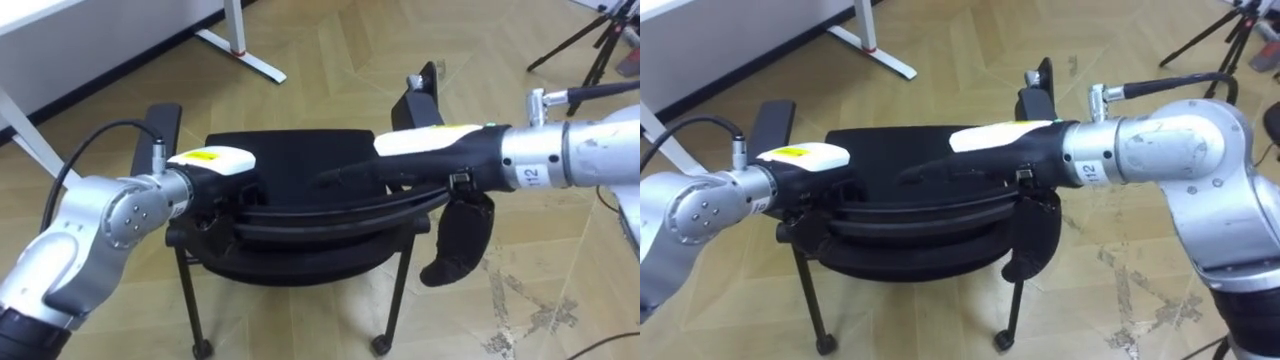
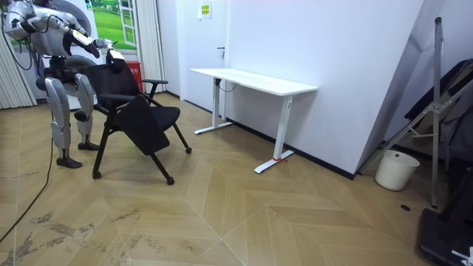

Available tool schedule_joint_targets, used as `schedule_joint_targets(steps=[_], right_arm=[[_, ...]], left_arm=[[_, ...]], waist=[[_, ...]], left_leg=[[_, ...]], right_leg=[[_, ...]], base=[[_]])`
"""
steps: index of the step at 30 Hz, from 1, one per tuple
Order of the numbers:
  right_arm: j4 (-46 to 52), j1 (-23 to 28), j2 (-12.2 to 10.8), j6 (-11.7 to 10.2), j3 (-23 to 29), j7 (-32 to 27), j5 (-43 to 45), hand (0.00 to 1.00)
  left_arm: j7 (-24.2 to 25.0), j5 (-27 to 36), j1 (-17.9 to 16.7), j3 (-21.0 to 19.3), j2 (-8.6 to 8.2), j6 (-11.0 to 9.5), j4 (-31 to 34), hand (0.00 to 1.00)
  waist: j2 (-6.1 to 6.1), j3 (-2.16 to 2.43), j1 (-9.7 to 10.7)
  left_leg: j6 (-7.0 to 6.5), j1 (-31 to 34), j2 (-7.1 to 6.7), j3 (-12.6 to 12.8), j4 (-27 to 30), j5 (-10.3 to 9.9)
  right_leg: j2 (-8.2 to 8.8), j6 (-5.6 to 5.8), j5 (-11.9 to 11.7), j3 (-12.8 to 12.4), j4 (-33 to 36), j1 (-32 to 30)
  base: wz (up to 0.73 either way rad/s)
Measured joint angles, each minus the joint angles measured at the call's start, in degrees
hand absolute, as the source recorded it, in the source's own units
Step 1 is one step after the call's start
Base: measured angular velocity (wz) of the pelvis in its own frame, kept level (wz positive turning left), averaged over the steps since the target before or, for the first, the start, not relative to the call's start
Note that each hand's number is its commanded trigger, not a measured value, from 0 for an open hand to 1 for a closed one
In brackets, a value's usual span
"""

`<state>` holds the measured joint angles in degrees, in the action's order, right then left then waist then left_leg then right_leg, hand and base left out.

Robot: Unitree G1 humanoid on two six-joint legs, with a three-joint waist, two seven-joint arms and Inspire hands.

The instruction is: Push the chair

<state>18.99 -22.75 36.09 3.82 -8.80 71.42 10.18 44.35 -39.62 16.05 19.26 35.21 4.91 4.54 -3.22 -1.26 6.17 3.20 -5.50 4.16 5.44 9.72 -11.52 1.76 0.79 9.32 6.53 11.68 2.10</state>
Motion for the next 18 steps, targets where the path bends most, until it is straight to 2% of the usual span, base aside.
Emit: schedule_joint_targets(steps=[4, 9, 14, 17, 18], right_arm=[[0.09, 0.01, -0.04, -0.02, 0.7, -1.8, 0.62, 0.0], [3.66, 2.82, -0.5, -0.43, 1.31, -6.06, 10.62, 0.0], [3.96, 10.12, -5.28, -0.79, 1.58, -11.93, 20.87, 0.0], [2.77, 13.11, -9.03, -1.23, 0.35, -17.88, 29.18, 0.0], [2.01, 13.47, -9.43, -1.33, -0.17, -19.42, 30.4, 0.0]], left_arm=[[-0.22, 0.0, -0.02, 0.01, 0.0, 0.01, 0.26, 1.0], [0.02, -1.0, -0.17, 0.15, -0.68, -0.16, 0.72, 1.0], [-1.09, -2.5, -1.05, 0.63, -2.1, -0.07, 0.93, 1.0], [-2.87, -3.78, -1.64, 1.68, -3.85, 0.55, 0.85, 1.0], [-3.28, -3.78, -1.88, 1.68, -4.24, 0.56, 0.82, 1.0]], waist=[[0.14, -0.06, -0.03], [0.25, -0.03, -0.18], [1.51, -0.05, -0.24], [3.44, -0.41, -0.61], [3.79, -0.38, -0.68]], left_leg=[[0.0, 0.2, -0.05, 0.04, 0.01, 0.0], [0.0, 0.03, -0.04, -0.15, 0.06, 0.0], [0.0, -0.15, -0.09, -0.12, 0.16, 0.0], [-0.01, -0.33, -0.06, 0.02, 0.26, -0.01], [-0.01, -0.25, -0.06, 0.02, 0.3, -0.01]], right_leg=[[-0.01, 0.0, 0.0, -0.05, -0.09, -0.21], [-0.02, -0.02, -0.02, -0.02, -0.01, 0.04], [0.02, -0.01, -0.03, -0.03, 0.0, 0.48], [0.02, -0.01, -0.03, 0.04, -0.12, 0.81], [0.02, -0.01, -0.03, 0.05, -0.12, 0.75]], base=[[0.0], [0.01], [0.03], [0.0], [0.0]])
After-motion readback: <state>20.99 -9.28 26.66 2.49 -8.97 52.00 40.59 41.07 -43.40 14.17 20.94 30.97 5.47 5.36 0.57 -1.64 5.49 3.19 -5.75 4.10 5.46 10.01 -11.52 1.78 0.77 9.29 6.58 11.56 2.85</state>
